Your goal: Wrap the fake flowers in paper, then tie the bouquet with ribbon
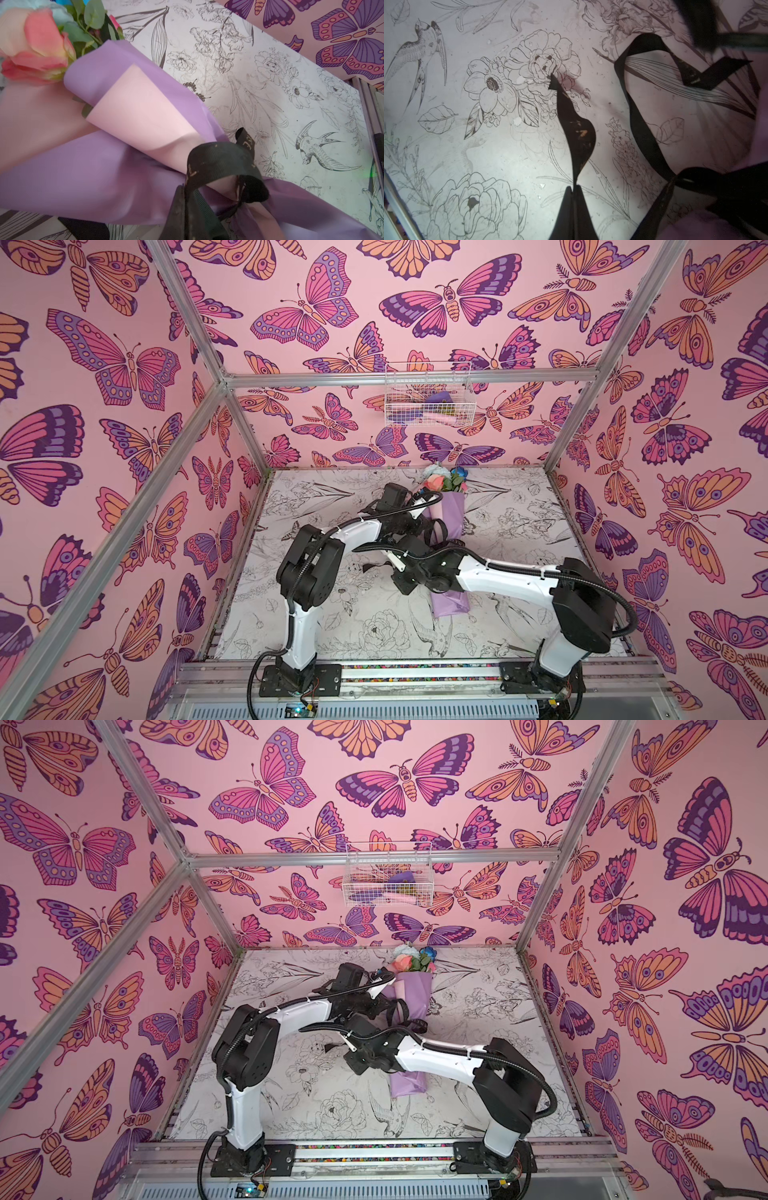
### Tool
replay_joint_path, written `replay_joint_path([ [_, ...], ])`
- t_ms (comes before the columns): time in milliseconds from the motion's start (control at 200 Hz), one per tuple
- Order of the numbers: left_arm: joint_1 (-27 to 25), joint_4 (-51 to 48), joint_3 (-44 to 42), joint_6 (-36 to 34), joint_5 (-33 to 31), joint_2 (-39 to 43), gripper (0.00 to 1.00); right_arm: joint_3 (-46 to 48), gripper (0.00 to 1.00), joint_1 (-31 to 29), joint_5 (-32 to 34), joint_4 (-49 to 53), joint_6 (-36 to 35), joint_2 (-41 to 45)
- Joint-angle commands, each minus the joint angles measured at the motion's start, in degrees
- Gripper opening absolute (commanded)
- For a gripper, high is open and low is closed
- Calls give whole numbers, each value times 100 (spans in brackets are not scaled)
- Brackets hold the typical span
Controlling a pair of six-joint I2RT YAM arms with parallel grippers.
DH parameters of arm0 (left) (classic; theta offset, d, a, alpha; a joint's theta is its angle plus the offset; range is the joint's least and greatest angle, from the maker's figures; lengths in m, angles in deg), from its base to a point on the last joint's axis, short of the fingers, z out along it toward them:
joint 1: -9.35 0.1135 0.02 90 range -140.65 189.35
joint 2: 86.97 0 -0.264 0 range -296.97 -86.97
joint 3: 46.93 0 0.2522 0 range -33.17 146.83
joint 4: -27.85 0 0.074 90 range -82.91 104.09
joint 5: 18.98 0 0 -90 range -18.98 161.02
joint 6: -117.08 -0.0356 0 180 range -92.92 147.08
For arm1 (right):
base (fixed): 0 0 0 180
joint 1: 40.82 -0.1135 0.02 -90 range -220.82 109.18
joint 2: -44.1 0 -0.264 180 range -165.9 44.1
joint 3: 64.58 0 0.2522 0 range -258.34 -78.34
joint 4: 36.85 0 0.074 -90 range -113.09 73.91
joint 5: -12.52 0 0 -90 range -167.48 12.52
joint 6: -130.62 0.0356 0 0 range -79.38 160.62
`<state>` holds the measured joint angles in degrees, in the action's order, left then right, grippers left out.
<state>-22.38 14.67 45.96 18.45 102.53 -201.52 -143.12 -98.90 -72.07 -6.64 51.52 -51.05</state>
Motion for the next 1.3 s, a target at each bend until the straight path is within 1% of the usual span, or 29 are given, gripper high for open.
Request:
replay_joint_path([
  [0, 79, 205, -205, 51, 4, 127, 0, 132, 0, 52, 250, -319, 202, 559],
  [140, 105, 263, -247, 152, -21, 117, 0, 459, 0, 56, 323, -330, 235, 1174],
  [345, 171, 344, -231, 344, -81, 76, 0, 782, 0, 57, 724, -157, 375, 1966],
  [521, 184, 432, -312, 344, -24, 141, 0, 1050, 0, 80, 1456, -83, 496, 2868],
  [741, 175, 683, -715, 435, 117, 429, 0, 1420, 0, 425, 2270, 187, 820, 3831],
  [856, 154, 1055, -1208, 557, 114, 761, 0, 1637, 0, 672, 2688, 463, 1192, 4012],
  [961, 101, 1401, -1618, 612, 90, 1093, 0, 1786, 0, 931, 2886, 710, 1642, 3964],
  [1131, 5, 1476, -2076, 689, -134, 1564, 0, 1837, 0, 1356, 3221, 1062, 2432, 3803],
  [1292, -176, 1477, -2652, 1020, -500, 1952, 0, 1898, 0, 1697, 3376, 1331, 3086, 3811],
])
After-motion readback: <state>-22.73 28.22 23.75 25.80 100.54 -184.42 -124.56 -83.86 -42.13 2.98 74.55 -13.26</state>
